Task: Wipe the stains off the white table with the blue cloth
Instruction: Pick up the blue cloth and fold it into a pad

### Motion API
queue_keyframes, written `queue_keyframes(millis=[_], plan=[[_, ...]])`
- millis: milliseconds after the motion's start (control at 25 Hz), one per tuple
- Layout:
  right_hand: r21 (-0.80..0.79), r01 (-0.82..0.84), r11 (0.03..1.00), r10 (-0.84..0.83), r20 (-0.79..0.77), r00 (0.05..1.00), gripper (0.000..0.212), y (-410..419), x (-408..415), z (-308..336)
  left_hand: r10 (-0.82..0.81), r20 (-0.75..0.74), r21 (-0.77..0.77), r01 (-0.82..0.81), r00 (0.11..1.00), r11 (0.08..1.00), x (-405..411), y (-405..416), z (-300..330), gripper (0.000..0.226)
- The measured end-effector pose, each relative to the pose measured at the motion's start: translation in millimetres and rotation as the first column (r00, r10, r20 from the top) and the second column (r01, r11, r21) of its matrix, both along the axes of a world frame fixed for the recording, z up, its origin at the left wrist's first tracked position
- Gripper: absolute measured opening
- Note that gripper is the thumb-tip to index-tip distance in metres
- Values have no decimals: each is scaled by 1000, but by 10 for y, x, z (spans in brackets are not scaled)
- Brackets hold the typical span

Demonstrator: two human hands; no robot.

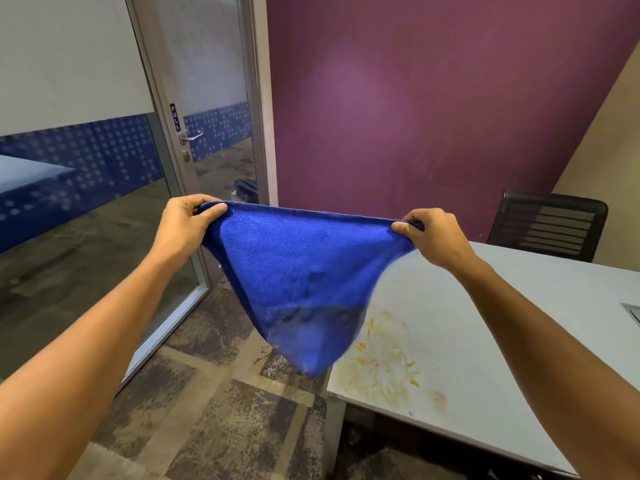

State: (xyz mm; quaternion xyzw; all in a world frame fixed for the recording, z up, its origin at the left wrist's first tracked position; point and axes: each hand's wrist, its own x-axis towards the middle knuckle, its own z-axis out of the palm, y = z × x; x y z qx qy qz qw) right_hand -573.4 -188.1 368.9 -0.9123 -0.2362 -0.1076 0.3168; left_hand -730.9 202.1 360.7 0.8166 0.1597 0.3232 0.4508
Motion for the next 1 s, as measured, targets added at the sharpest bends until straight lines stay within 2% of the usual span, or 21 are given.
queue_keyframes(millis=[200, 480, 640, 720, 800, 880, 1000], plan=[[255, -24, 967, 58, -127, 990, 26, -21, 5, 144, 67, 62, -81, -62, 996, 995, 53, -11, 80, 7], [380, -46, 924, 115, -159, 981, 22, 45, -69, 303, 70, 90, -116, -59, 994, 991, 80, 25, 159, 15], [437, -98, 894, 194, -181, 964, 21, 56, -72, 389, 7, 15, -65, -6, 1000, 998, 97, 59, 147, 24], [500, -102, 860, 246, -232, 941, 18, 32, -53, 439, 10, -51, 2, -10, 999, 1000, 109, 83, 161, 25], [573, -107, 813, 339, -316, 886, 23, -31, -24, 472, 17, -84, 18, -16, 996, 1000, 110, 114, 171, 24], [597, -125, 792, 418, -381, 825, 39, -113, 9, 490, -9, -66, -36, 7, 998, 999, 100, 143, 176, 18], [618, -122, 777, 445, -401, 801, 48, -202, 50, 486, -134, 26, -236, 136, 991, 962, 66, 180, 166, 7]])
